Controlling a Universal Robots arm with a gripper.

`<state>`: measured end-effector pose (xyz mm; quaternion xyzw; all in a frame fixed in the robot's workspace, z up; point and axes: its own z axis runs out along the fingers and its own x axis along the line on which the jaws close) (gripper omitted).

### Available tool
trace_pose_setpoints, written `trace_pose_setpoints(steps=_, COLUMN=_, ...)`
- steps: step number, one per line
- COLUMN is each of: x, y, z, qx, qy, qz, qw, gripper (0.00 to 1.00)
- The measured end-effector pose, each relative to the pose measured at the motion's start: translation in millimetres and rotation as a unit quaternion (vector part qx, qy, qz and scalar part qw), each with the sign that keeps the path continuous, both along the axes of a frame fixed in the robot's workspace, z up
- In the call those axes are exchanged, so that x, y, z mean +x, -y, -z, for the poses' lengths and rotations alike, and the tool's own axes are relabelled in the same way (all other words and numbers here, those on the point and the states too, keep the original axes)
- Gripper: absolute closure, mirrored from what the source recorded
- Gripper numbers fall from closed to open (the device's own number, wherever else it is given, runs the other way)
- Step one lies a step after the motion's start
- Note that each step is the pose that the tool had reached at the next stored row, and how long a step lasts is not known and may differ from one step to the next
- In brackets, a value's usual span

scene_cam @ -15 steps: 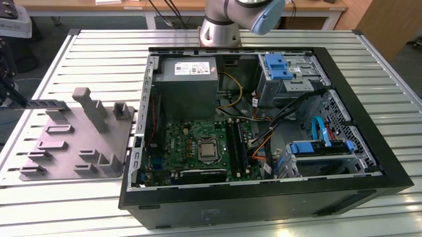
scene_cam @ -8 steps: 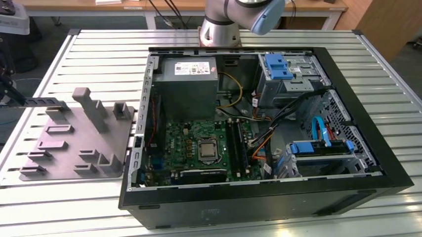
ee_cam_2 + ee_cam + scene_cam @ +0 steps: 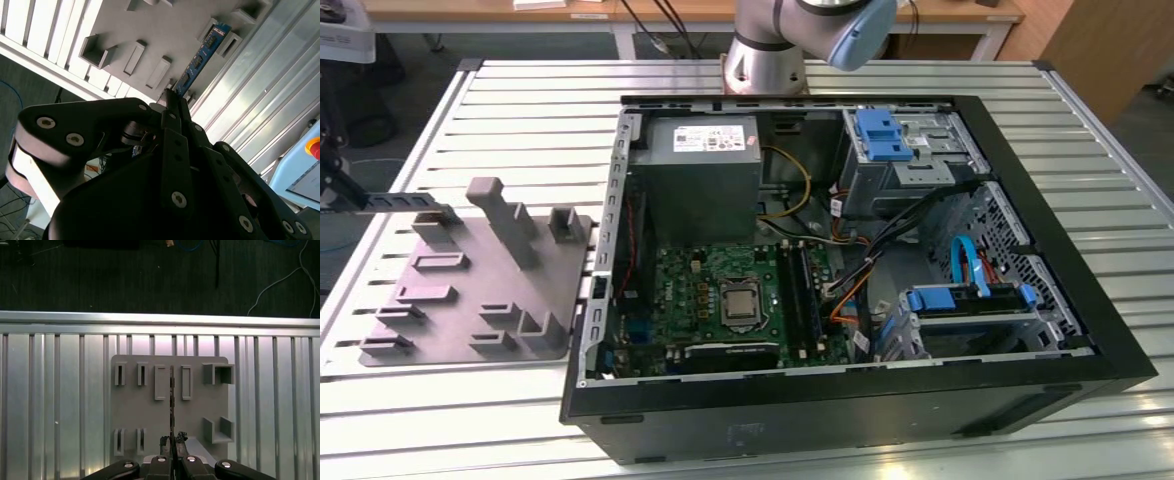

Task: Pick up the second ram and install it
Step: 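Pick up the second ram and move it above second insertion slot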

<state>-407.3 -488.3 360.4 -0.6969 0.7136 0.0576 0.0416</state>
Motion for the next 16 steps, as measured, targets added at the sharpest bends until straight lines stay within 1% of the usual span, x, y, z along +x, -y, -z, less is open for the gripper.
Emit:
trace_pose_setpoints(steps=6, x=0.0, y=0.0, z=-4.2, qx=0.0013, qy=0.0, qz=0.0, qw=1.0, gripper=0.86)
trace_pose_setpoints(steps=14, x=0.0, y=0.0, z=-12.7, qx=0.0021, qy=0.0, qz=0.0, qw=1.0, gripper=0.86)
trace_pose_setpoints(steps=15, x=0.1, y=-0.1, z=-12.8, qx=0.0017, qy=0.0001, qz=0.0, qw=1.0, gripper=0.86)
trace_pose_setpoints(steps=16, x=0.2, y=-0.3, z=-12.9, qx=-0.0034, qy=0.0, qz=0.0, qw=1.0, gripper=0.86)
